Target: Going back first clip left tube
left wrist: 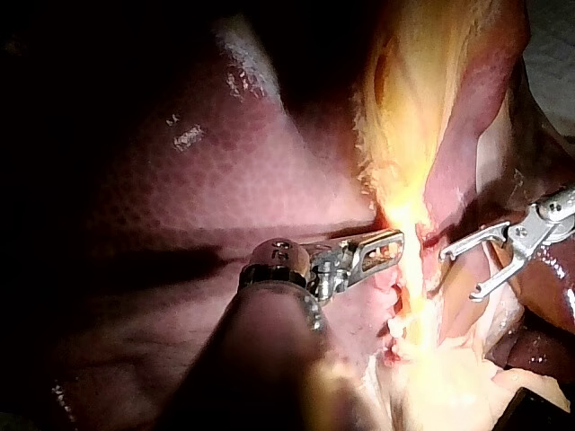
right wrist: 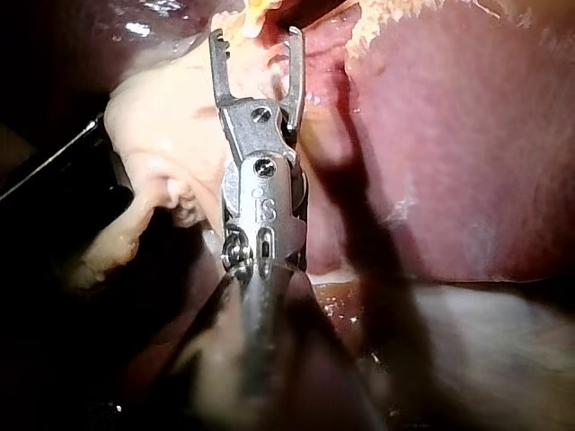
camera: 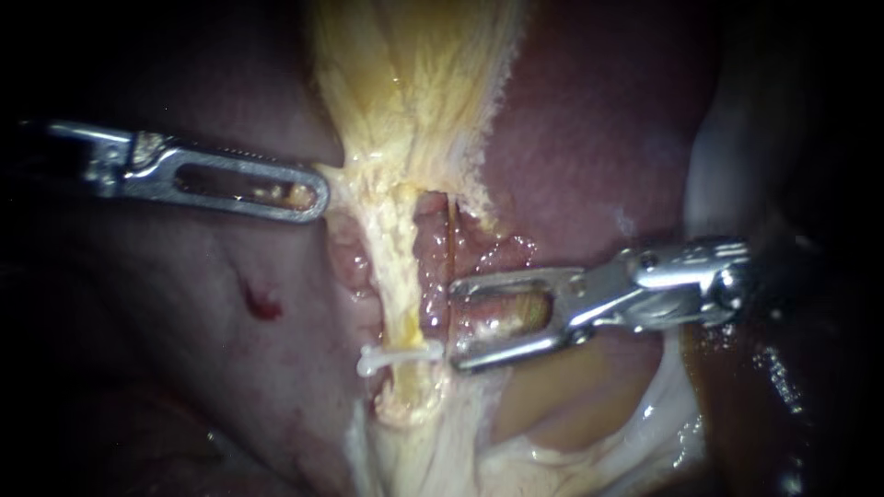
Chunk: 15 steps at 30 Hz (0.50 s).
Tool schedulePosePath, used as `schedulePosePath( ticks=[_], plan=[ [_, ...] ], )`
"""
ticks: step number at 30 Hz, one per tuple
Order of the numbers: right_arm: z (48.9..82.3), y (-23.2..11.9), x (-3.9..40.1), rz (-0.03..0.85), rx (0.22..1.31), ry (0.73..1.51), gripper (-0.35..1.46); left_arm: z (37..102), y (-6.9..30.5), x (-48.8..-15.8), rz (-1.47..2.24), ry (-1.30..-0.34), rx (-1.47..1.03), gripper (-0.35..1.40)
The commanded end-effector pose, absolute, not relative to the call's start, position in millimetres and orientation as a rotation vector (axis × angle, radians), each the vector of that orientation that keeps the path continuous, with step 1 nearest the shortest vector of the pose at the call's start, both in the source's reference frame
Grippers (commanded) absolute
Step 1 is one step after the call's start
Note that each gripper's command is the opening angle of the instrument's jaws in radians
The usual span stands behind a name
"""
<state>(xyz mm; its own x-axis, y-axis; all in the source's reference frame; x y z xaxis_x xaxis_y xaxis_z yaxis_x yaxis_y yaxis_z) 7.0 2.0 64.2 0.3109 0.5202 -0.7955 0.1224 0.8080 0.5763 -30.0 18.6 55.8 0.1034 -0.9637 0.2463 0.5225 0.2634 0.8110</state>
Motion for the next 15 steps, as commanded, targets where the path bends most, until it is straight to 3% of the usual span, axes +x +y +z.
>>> schedulePosePath(
  ticks=[1, 15],
  plan=[
    [64.0, 2.4, 6.5, 0.284, 0.605, 1.247, 0.50, 55.8, 18.6, -30.0, -1.207, -0.888, 0.622, -0.35],
    [62.6, 4.1, 3.4, 0.255, 0.571, 1.258, 0.50, 56.7, 18.0, -30.8, -1.200, -0.886, 0.625, -0.35]
  ],
)
